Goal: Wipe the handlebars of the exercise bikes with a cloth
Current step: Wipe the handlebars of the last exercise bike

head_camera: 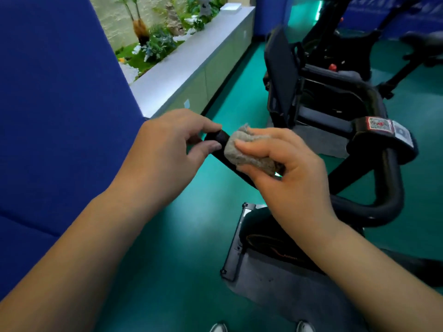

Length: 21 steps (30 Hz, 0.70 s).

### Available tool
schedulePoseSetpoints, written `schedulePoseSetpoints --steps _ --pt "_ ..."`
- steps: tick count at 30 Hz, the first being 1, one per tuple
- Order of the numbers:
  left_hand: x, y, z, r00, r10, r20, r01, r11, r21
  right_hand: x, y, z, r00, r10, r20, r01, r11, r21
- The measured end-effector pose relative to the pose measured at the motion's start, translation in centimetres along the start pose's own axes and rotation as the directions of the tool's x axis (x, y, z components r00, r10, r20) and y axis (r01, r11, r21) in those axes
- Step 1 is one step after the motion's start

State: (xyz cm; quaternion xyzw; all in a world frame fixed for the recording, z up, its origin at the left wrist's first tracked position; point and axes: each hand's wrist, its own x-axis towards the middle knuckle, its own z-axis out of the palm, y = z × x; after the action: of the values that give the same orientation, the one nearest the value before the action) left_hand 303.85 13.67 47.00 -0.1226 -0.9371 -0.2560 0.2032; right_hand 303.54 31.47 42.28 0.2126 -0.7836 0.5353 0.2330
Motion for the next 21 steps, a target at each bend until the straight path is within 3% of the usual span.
schedulePoseSetpoints --steps 3,5,8,11,16,21 --pt "0.5 -0.6 -0.1 0.999 0.049 0.007 -0.048 0.998 -0.032 -2.0 -0.8 0.1 0.999 0.002 -0.043 -0.008 0.993 -0.121" --pt "0.6 -0.8 -0.1 0.998 0.064 0.016 -0.063 0.997 -0.039 -3.3 -1.3 0.1 0.995 0.060 -0.082 -0.069 0.991 -0.113" --pt "0.8 -1.1 -0.1 0.996 0.087 0.019 -0.086 0.995 -0.047 -5.3 -2.7 0.7 0.930 0.337 -0.144 -0.323 0.940 0.114" --pt "0.7 -1.4 0.1 0.995 0.102 0.006 -0.101 0.993 -0.067 -6.4 -3.8 1.8 0.794 0.597 -0.113 -0.528 0.770 0.358" --pt "0.7 -1.3 0.2 0.992 0.126 -0.014 -0.127 0.990 -0.063 -4.5 -4.2 4.0 0.661 0.733 -0.161 -0.567 0.628 0.533" --pt "0.9 -1.4 0.2 0.989 0.147 -0.033 -0.148 0.988 -0.047 -3.7 -4.4 5.9 0.637 0.759 -0.139 -0.560 0.579 0.593"
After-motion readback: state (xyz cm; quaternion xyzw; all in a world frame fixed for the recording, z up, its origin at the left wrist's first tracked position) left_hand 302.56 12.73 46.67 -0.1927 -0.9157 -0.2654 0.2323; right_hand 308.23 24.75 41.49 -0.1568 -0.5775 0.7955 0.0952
